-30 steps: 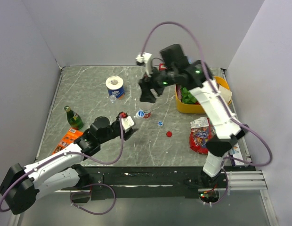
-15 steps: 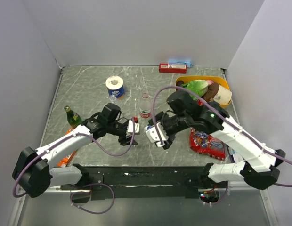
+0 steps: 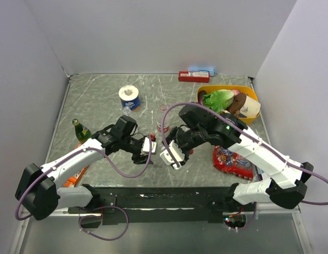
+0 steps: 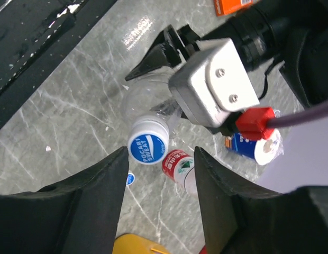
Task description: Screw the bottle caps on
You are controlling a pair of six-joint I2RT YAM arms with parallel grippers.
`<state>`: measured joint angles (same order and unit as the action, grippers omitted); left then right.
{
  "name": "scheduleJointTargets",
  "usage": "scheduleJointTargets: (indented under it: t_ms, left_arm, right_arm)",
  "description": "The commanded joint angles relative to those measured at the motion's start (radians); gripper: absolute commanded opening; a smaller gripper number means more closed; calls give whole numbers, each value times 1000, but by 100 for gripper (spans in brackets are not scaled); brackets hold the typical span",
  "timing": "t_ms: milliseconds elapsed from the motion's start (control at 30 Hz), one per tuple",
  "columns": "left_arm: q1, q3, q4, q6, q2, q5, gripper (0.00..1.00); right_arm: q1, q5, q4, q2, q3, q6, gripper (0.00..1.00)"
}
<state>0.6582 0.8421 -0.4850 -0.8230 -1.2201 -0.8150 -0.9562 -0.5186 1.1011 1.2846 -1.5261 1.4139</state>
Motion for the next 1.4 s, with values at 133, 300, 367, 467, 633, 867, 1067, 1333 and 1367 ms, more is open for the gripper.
scheduleJointTargets:
  t_ms: [133,300,367,467,633,867,1067,1333,1367]
  left_arm:
    - [0,40,23,-15,-6,-53,1]
    - [-2,38,32,-13,-4,-46,1]
    - [-2,38,39,-8,-7,-42,1]
    - [0,43,45,-2,-10,-32,1]
    - [-2,28,117,65,1,11,1]
    - [17,-220,840,566,212,522,1]
    - [185,-314,1145,512,243,965,1]
    - [204,-256,1001,472,139,1105,1]
    - [201,-241,966,484,131,1105,1]
  right_arm:
    - [-16,-24,60,-4,-20,68,53]
    - [-19,-32,74,16,-37,65,46]
    - [-21,-40,71,22,-36,62,45]
    - [-27,-43,62,32,-29,51,44]
    - [-29,-52,10,73,-52,-99,16]
    - [22,196,-187,208,-180,-750,0]
    - [238,54,-105,366,-307,-1421,0]
    - [241,110,-66,418,-362,-1570,0]
    - [241,111,-64,421,-376,-1561,0]
